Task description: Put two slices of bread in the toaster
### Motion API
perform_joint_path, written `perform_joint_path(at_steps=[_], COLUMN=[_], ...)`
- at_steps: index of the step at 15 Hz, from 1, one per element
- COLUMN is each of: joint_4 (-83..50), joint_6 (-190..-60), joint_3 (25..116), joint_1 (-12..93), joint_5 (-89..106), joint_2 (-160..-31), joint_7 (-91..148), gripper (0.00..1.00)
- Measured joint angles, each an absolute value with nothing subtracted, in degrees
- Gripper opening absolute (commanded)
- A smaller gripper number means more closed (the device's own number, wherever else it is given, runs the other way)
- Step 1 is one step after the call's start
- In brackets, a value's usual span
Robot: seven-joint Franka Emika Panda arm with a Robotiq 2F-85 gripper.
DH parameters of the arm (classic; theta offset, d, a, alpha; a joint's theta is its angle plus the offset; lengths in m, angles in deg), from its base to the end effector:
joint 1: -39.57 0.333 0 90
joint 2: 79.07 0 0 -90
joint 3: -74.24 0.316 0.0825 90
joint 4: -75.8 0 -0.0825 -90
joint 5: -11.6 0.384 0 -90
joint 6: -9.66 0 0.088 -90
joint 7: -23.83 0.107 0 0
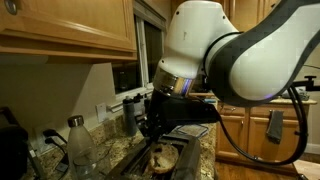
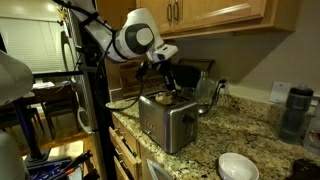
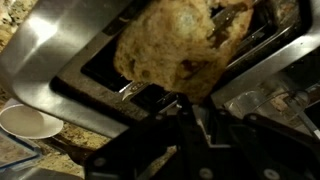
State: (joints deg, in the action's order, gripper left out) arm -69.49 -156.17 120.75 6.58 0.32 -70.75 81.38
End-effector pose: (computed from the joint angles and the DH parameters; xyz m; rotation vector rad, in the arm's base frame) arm 0.4716 0.1254 0.3580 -2.8366 0.8298 -0.7189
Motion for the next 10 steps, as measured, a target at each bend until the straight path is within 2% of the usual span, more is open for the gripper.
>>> perform_joint_path(at_steps=[10], joint_4=[-69.53], joint_6=[-162.96], joint_3=[118.92], joint_1=[6.34], joint_5=[0.6], joint_2=[-70.42], joint_7=[81.38], gripper=[0.1])
